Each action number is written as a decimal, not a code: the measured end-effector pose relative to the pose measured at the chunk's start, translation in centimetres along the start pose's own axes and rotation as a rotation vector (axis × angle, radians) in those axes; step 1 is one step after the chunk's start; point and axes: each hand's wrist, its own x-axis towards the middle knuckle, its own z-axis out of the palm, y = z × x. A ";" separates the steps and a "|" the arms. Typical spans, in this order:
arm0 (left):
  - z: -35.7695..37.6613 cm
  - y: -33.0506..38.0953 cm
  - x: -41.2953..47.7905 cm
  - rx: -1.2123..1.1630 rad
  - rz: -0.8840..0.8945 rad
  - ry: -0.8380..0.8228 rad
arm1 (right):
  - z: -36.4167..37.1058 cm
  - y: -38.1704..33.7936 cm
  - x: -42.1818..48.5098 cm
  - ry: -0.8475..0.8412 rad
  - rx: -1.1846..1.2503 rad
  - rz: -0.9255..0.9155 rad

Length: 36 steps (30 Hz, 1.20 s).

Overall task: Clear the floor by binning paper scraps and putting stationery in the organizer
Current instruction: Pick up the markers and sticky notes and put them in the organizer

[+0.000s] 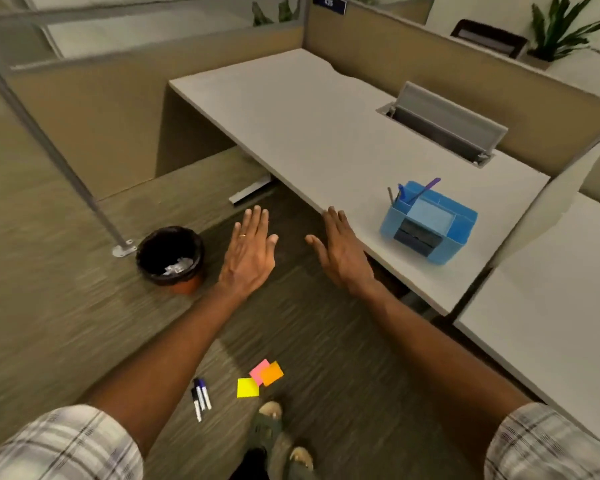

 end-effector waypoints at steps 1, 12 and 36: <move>0.1 -1.2 -1.5 0.012 -0.026 0.006 | 0.9 -0.5 -0.5 -0.018 -0.021 -0.028; 0.8 -12.5 -16.8 0.072 -0.321 -0.081 | 12.5 -6.3 -6.3 -0.245 -0.027 -0.141; 18.5 -30.0 -27.9 -0.044 -0.616 -0.375 | 38.7 -1.4 -12.9 -0.531 -0.058 -0.113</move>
